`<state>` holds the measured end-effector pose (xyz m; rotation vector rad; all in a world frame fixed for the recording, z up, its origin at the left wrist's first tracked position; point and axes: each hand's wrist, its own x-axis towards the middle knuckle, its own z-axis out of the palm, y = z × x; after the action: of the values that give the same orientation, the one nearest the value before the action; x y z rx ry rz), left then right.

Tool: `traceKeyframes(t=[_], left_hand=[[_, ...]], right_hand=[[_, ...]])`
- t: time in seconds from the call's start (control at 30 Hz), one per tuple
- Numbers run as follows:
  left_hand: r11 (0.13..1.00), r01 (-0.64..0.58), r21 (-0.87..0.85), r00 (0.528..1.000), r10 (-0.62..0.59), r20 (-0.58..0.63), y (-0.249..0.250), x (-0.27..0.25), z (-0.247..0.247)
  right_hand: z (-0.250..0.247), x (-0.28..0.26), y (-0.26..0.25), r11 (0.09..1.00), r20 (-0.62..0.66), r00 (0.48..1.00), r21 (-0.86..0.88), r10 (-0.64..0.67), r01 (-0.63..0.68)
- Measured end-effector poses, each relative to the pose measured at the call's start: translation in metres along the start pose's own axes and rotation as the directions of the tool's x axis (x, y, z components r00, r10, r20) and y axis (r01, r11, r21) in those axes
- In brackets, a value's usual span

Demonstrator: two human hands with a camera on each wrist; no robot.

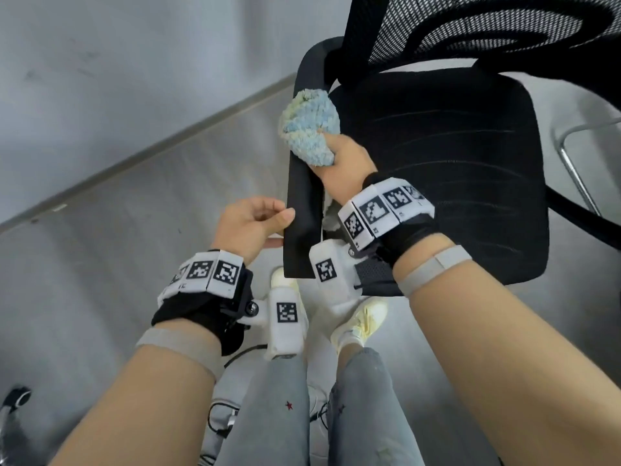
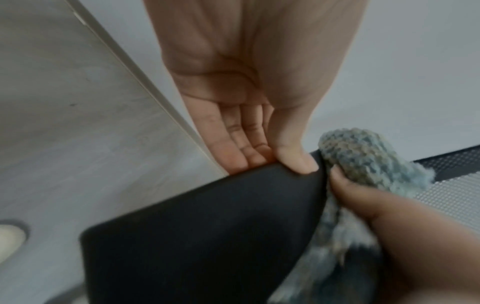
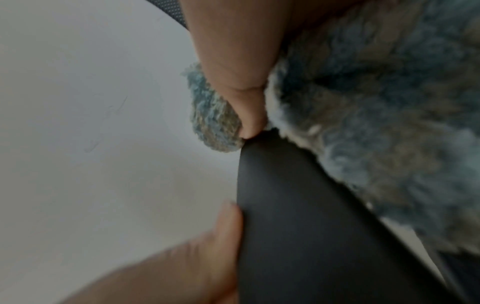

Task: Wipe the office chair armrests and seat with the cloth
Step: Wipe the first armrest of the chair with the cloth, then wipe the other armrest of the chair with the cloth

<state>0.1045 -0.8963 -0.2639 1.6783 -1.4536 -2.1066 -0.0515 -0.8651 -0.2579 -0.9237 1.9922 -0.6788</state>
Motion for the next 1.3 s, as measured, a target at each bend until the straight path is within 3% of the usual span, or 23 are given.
traceKeyframes(t=[0.27, 0.5, 0.7, 0.83, 0.93, 1.07, 1.23, 1.3], left_hand=[[0.991, 0.065, -0.120, 0.998, -0.063, 0.019, 0.003, -0.009, 0.000], [0.992, -0.025, -0.120, 0.994, 0.011, -0.113, 0.029, -0.007, 0.019], [0.965, -0.177, -0.195, 0.973, 0.141, -0.183, 0.047, -0.011, 0.031], [0.926, -0.337, -0.172, 0.912, 0.275, -0.305, 0.049, -0.021, 0.064], [0.935, -0.321, -0.153, 0.937, 0.291, -0.191, 0.048, -0.030, 0.121], [0.976, -0.192, -0.104, 0.978, 0.199, 0.067, 0.041, -0.040, 0.210], [0.995, -0.101, -0.005, 0.950, 0.098, 0.295, 0.032, -0.049, 0.305], [0.995, -0.085, 0.050, 0.930, 0.061, 0.362, 0.029, -0.051, 0.333]], right_hand=[[0.035, -0.081, 0.038, 0.971, 0.028, 0.999, 0.235, -0.044, 0.036], [0.040, -0.072, 0.022, 0.953, -0.042, 0.997, 0.297, 0.069, -0.054], [-0.006, -0.062, 0.037, 0.953, 0.005, 0.999, 0.299, -0.047, 0.043], [-0.064, -0.086, 0.074, 0.918, -0.029, 0.998, 0.394, 0.058, -0.042], [-0.111, -0.109, 0.114, 0.860, -0.066, 0.976, 0.487, 0.206, -0.149], [-0.170, -0.145, 0.154, 0.878, -0.251, 0.927, 0.458, 0.280, -0.141], [-0.244, -0.184, 0.206, 0.960, -0.518, 0.815, 0.225, 0.262, -0.165], [-0.268, -0.193, 0.229, 0.942, -0.552, 0.771, 0.275, 0.318, -0.192]])
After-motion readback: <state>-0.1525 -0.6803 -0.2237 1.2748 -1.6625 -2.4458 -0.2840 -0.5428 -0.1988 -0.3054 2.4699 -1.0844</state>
